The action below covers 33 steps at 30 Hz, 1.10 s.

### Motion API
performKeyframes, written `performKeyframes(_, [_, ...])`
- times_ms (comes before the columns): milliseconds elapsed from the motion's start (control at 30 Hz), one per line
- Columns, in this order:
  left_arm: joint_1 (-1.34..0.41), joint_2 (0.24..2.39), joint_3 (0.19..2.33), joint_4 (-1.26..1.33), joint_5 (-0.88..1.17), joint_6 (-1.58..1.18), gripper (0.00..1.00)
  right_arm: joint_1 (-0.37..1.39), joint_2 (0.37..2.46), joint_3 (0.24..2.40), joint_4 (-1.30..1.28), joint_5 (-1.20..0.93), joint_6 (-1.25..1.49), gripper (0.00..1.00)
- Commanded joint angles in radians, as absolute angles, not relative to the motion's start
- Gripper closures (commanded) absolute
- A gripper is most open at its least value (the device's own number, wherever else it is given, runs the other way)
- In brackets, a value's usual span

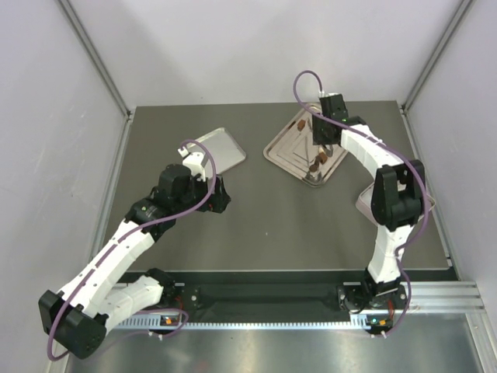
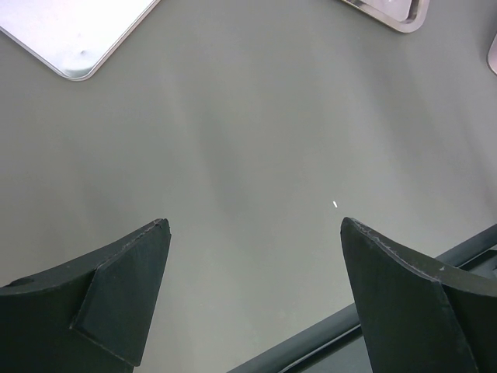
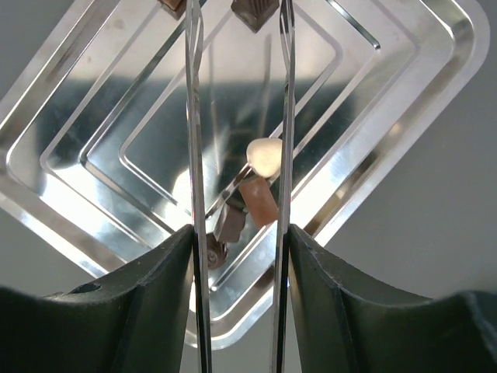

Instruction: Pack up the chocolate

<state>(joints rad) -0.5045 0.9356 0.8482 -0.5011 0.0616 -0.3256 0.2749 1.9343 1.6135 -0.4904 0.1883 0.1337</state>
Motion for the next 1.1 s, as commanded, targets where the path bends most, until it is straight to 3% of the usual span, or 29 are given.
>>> performKeyframes(0, [-0.508, 0.920, 0.865, -0.495, 0.049, -0.311, 0.04, 0.285, 1.970, 1.678, -0.428, 0.213, 0.123, 0.52])
performKeyframes(633, [-0.506, 0.927, 0.867, -0.495, 0.040, -0.310, 0.04, 0.285, 2.083, 1.779, -0.457, 0.209, 0.152, 0.55])
performKeyframes(1067, [-0.506, 0.920, 0.868, -0.499, 0.038, -0.308, 0.04, 0.285, 2.109, 1.812, -0.497, 0.209, 0.153, 0.63])
